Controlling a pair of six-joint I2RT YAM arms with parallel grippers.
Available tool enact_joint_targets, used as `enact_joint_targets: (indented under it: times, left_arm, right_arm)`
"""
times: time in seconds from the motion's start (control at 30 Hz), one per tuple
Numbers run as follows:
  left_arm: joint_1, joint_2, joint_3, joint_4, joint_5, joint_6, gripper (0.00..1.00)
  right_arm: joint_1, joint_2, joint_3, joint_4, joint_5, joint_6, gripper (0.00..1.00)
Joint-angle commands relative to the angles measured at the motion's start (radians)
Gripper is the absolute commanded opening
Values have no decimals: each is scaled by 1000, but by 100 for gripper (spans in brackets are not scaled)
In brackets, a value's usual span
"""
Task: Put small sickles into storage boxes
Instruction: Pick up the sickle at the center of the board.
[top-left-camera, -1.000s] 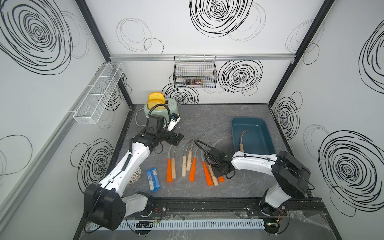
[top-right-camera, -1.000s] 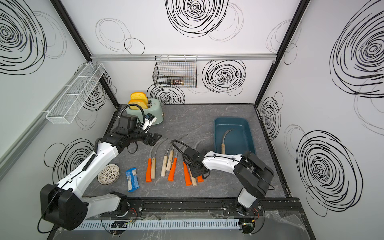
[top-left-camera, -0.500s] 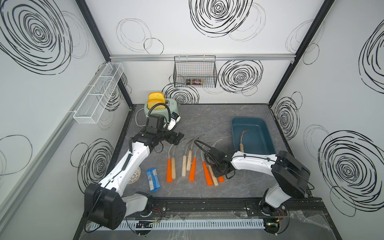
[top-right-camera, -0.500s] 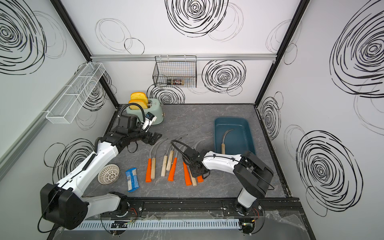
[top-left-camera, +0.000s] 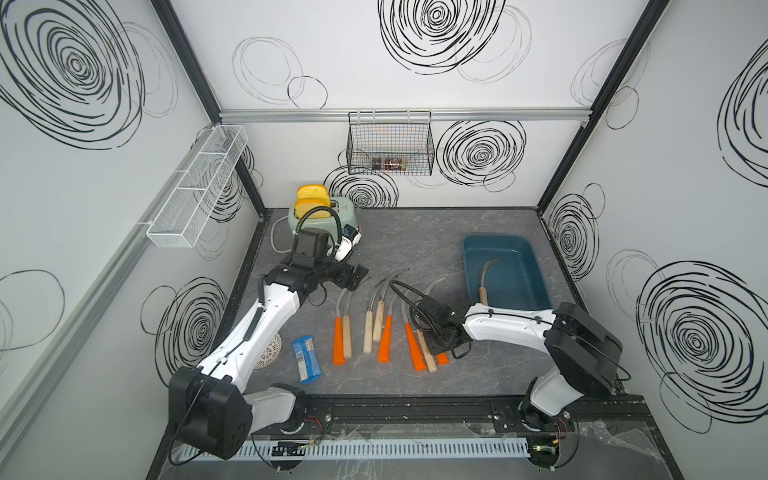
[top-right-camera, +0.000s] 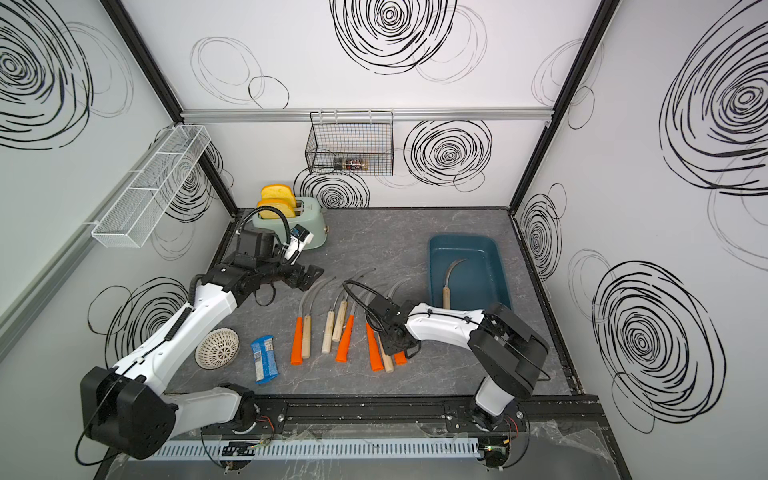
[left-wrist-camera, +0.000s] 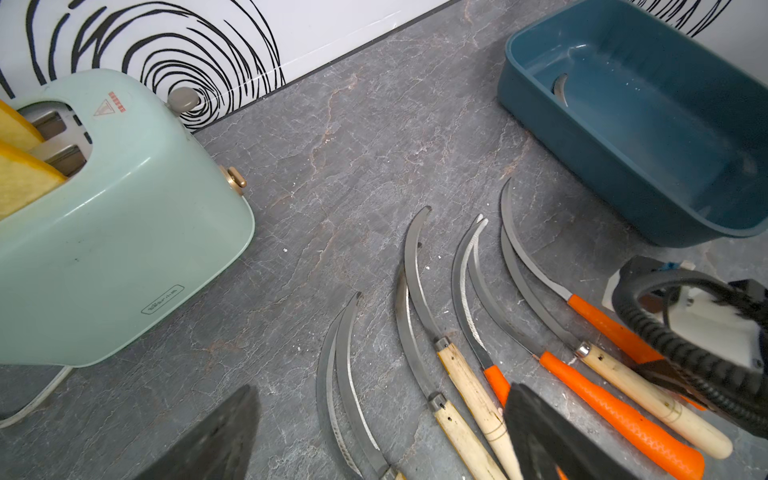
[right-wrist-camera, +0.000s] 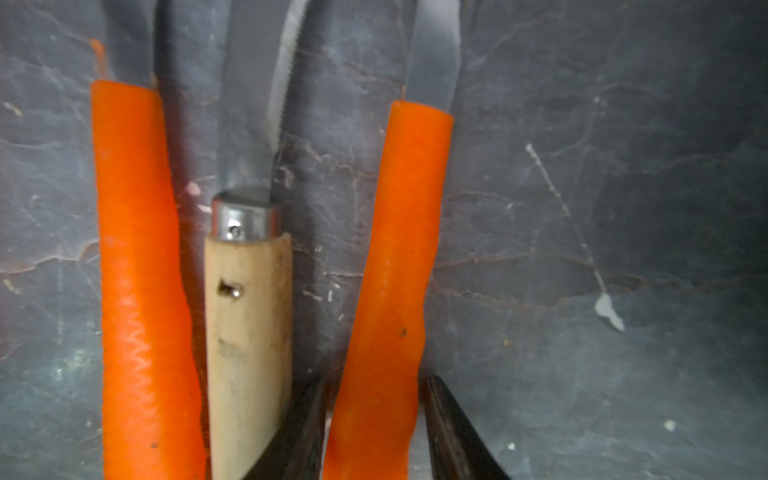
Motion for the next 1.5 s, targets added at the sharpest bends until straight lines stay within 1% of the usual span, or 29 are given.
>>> enact_joint_targets:
  times: [0.0,1.47]
  left_arm:
    - [-5,-7,34,12,2,13,96]
    - [-29,-11,46,-13,-21,21,96]
  right_arm:
    - [4,-2,-37,-55,20,23,42]
    - [28,4,-61,-48,5,45,40]
